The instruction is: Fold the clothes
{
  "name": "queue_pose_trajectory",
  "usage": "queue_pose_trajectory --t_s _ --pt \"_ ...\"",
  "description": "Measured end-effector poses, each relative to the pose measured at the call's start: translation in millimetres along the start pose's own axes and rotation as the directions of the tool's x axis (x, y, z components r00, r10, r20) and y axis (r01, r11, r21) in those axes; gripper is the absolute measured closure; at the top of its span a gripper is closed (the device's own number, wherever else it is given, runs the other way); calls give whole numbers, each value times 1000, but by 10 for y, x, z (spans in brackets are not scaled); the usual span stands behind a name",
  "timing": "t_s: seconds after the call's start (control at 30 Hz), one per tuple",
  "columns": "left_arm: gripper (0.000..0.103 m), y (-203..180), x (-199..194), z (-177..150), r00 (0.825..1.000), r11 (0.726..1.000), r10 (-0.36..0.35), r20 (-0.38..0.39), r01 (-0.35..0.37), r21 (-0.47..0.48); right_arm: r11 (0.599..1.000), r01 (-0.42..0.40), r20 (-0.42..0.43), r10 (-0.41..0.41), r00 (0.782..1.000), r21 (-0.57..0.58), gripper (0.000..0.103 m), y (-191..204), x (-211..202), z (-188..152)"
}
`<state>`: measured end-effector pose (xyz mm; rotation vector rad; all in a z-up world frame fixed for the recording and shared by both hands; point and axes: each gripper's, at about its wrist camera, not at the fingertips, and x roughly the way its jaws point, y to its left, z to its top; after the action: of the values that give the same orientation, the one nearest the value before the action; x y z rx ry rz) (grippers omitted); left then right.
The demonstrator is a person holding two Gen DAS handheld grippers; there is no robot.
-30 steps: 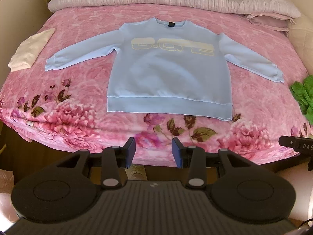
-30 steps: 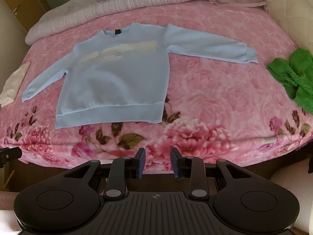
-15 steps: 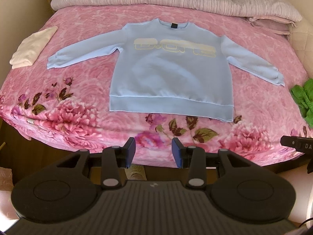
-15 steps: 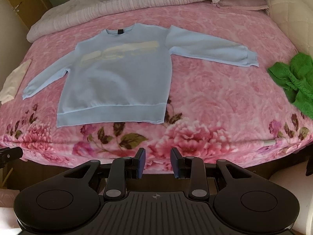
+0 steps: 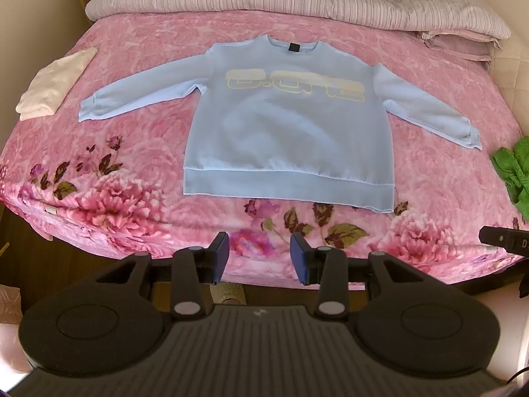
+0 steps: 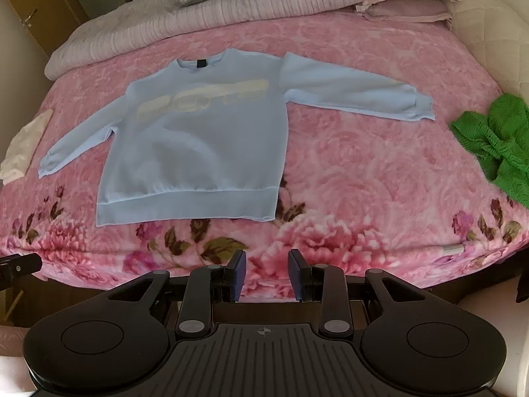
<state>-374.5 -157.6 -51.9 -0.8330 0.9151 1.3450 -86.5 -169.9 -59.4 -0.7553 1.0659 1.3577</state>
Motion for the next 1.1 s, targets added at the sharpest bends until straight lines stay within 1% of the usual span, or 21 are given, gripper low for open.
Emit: queue_pose_trajectory --t_s 0.27,0.4,0.5,0.73,0.93,1.1 --pt "67 149 191 110 1000 999 -16 -19 15 -47 1000 -10 -35 11 999 25 71 -40 223 151" --pt "67 317 332 230 1000 997 -9 -28 6 -82 1000 1 -46 0 999 28 71 15 394 323" --pt "67 482 475 385 999 994 -8 -32 4 -111 1000 11 -58 -9 998 28 71 94 541 476" --pt "67 982 935 950 998 984 -36 -47 27 -174 998 26 -55 -23 998 61 71 352 907 989" --pt "67 1477 1300 1507 997 974 -53 -50 41 -223 992 48 -23 -45 999 116 71 582 1202 1472" --pt "67 1818 1635 1872 997 967 -63 -48 49 -248 989 81 -47 -76 996 123 71 849 1522 1790"
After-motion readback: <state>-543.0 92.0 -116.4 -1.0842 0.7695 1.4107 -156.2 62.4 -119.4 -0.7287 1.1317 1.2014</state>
